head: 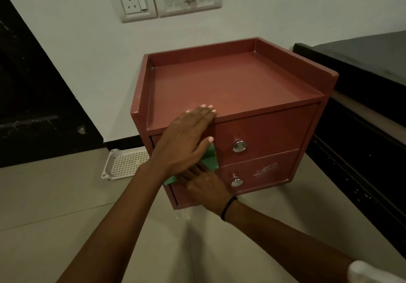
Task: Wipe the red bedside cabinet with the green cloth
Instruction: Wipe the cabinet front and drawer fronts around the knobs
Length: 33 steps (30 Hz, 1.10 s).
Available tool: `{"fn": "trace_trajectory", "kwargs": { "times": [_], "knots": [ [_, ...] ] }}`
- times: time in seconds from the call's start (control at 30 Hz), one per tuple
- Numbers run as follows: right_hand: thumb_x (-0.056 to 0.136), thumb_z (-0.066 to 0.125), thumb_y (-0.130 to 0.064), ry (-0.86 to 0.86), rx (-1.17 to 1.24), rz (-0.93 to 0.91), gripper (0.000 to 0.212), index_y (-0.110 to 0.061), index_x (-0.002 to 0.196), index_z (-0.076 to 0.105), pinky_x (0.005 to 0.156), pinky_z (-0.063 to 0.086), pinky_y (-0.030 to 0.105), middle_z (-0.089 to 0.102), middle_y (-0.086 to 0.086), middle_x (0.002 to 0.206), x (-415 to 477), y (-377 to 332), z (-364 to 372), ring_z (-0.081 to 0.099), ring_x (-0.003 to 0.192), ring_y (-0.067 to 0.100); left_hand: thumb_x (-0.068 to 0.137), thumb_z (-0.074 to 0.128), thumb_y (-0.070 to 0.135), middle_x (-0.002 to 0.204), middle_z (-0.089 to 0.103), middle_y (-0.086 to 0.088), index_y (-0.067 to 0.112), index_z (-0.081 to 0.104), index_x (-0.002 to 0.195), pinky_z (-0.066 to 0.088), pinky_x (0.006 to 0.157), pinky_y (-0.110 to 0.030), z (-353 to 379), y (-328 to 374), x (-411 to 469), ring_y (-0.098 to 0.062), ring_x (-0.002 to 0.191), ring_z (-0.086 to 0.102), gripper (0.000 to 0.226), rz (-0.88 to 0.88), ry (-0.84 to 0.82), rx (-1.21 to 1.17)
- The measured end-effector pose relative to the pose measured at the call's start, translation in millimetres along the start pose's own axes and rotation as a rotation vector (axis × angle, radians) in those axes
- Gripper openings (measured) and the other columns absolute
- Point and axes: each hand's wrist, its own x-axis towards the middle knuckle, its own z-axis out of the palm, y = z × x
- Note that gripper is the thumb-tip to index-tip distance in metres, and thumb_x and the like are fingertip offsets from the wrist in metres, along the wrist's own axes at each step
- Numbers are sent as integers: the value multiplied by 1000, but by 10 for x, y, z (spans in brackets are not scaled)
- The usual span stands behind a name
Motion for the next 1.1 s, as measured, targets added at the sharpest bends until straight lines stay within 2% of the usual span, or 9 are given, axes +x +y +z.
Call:
{"fn": "trace_trajectory", "kwargs": {
  "times": [0.1,0.23,0.33,0.4,0.53,0.7,0.83,0.97,1.1],
  "knots": [
    [89,43,-13,-55,5,14,51,-13,139,55,110,44,43,51,6,144,-177,57,45,43,135,25,99,45,34,167,17,-4,15,18,159,3,126,-33,42,-14,-58,-15,154,11,69,31,-8,85],
    [79,66,-5,-80,146,173,70,-14,146,47,110,45,43,43,6,154,-405,72,-24,39,144,25,92,54,21,169,7,-8,9,9,160,4,127,-41,157,61,-156,-20,156,2,82,16,21,204],
    [94,45,-5,-19,378,369,62,-19,154,35,112,43,40,32,2,162,-528,-4,-63,25,151,20,91,55,19,168,3,-11,6,9,159,11,126,-46,274,151,-288,-23,156,-1,83,-9,64,267],
    [96,32,-4,64,502,501,59,-18,154,35,115,40,38,31,3,162,-625,-48,-58,25,151,19,92,55,20,168,4,-13,4,12,159,14,125,-46,406,213,-405,-24,156,1,80,-39,93,279],
    [86,42,19,93,557,691,75,-19,151,41,114,39,31,32,0,161,-848,-71,-54,30,148,13,95,55,23,168,6,-13,5,13,159,15,125,-48,666,207,-603,-25,156,4,78,-43,36,322],
    [96,42,8,73,697,836,62,-26,147,47,115,38,26,42,-8,155,-1316,-183,-95,39,142,5,95,54,26,167,11,-13,10,20,159,12,124,-52,645,191,-591,-29,155,8,73,-19,46,383],
    [98,42,6,114,818,980,53,-20,143,53,116,36,25,54,-7,145,-1848,-449,-156,48,135,4,95,57,24,165,19,-17,11,29,156,9,123,-52,455,121,-370,-34,152,14,69,196,120,500],
    [100,42,4,266,1076,1473,49,-28,134,58,111,39,18,58,-29,124,-2039,-529,-125,56,121,-5,97,49,31,165,11,-21,15,20,159,6,122,-55,136,-74,57,-37,153,6,70,380,38,608],
    [102,41,0,461,1108,1702,44,-20,138,57,107,44,23,60,-15,126,-1899,-390,-115,58,116,5,99,40,42,167,4,-20,16,13,160,11,120,-56,63,-152,345,-32,153,-1,72,487,-95,635]
  ]
}}
